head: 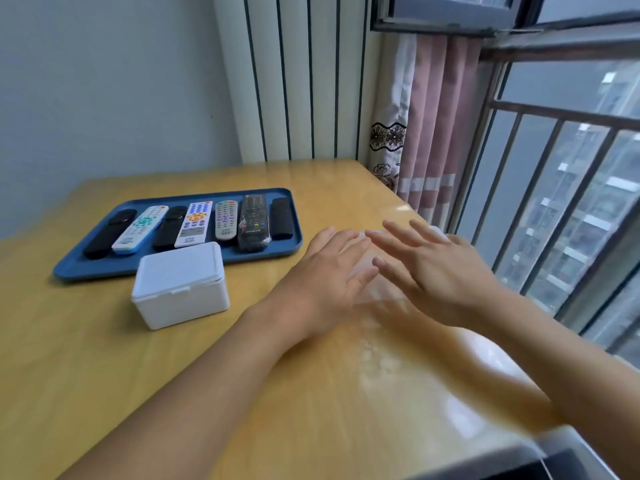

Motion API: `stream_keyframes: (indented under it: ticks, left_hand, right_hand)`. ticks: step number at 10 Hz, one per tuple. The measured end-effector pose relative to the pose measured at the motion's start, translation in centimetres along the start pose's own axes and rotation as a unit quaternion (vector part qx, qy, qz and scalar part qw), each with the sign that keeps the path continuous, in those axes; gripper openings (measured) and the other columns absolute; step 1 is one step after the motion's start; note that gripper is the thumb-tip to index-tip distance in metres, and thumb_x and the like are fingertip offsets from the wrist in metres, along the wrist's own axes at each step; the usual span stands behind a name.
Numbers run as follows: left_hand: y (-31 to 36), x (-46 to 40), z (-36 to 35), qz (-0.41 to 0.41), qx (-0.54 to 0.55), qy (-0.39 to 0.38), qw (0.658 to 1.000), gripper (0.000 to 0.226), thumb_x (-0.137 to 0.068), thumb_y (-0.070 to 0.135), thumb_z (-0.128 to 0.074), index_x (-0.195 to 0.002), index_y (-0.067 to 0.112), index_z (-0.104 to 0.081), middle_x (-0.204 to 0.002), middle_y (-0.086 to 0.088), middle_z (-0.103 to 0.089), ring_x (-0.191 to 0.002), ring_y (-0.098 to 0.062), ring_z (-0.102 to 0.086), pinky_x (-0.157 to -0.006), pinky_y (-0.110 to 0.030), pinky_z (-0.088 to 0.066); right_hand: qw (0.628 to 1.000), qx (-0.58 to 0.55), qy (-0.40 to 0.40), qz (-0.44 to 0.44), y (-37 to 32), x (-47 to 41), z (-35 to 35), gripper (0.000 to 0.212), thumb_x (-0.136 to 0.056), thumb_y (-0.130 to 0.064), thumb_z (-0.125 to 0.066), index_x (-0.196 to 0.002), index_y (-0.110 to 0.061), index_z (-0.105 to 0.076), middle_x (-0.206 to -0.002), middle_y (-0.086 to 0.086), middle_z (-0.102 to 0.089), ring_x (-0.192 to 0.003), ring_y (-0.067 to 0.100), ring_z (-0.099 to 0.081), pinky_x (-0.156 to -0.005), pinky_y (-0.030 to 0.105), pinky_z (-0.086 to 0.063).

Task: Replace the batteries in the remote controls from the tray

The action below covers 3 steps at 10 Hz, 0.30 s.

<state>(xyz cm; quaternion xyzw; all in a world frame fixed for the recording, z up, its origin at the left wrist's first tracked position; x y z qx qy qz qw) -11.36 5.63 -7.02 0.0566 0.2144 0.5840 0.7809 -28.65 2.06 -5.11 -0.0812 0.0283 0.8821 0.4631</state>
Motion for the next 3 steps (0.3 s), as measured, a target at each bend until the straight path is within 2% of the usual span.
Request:
stream_keyframes:
  ticks: [1,2,3]
  left_hand:
    - [-0.4,-0.9,0.4,0.001,-0.011,-0.012,1.000,0.061,-0.103,0.050,-0.035,-0.156,0.023,-0.029,-0.162,0.006,-0.022,-0.153,-0.020,-0.003,-0.121,-0.033,-0.010]
    - [-1.0,-1.8,1.2,0.020,-0.043,-0.038,0.998,0.060,-0.104,0.047,-0.037,-0.156,0.020,-0.029,-0.163,0.001,-0.022,-0.152,-0.022,-0.007,-0.122,-0.038,-0.014]
    - [-2.5,-1.0,4.8,0.010,-0.076,0.046,0.996,0.057,-0.101,0.050,-0.045,-0.149,0.019,-0.042,-0.156,0.001,-0.035,-0.146,-0.017,-0.023,-0.118,-0.040,-0.027]
  right_hand:
    - [0.999,0.021,0.035,0.022,0.5,-1.0,-0.5,0.071,-0.093,-0.074,0.005,-0.155,-0.047,-0.017,-0.164,-0.013,-0.025,-0.151,0.021,-0.025,-0.115,0.053,-0.032]
    - [0.998,0.027,0.036,0.034,1.2,-4.0,-1.1,0.071,-0.094,-0.073,0.003,-0.154,-0.046,-0.023,-0.162,-0.013,-0.030,-0.150,0.021,-0.028,-0.115,0.052,-0.030]
    - [0.998,0.000,0.040,0.038,0.8,-6.9,-1.1,0.065,-0.098,-0.069,-0.008,-0.152,-0.042,-0.032,-0.160,-0.011,-0.034,-0.148,0.016,-0.030,-0.119,0.054,-0.020]
Point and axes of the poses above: each hand's wrist, its own x-axis away from the middle knuckle, its own z-axis out of the back of the hand, y = z × x, the point moved 3 cm from there along -x, towards the middle knuckle
